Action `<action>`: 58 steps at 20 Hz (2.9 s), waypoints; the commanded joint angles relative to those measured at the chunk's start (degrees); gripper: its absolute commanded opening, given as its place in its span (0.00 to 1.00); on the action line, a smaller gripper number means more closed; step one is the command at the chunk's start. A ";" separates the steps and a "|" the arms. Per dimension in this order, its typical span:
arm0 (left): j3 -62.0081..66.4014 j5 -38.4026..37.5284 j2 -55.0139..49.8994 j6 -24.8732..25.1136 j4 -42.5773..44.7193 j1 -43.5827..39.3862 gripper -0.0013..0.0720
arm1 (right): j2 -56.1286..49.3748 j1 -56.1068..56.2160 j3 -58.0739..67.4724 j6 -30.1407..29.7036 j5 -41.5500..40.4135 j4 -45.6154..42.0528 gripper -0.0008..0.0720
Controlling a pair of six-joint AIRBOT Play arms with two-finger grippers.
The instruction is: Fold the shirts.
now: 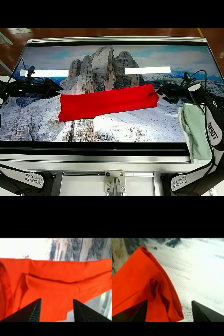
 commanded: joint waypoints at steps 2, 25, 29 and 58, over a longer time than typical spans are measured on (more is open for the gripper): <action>0.79 -3.39 0.28 0.22 -0.07 -2.14 0.64 | -4.52 1.75 0.02 -0.96 1.09 9.46 0.92; 0.76 11.10 -3.21 0.79 -11.19 -26.97 0.07 | 22.51 2.80 0.13 -3.34 17.09 12.46 0.09; 0.76 20.02 -5.46 0.31 -16.81 -37.57 0.07 | 32.98 4.20 0.13 0.37 18.23 11.96 0.09; 1.33 3.32 23.32 7.63 -20.41 -4.44 0.07 | 3.34 45.57 0.13 -5.55 -12.26 36.44 0.10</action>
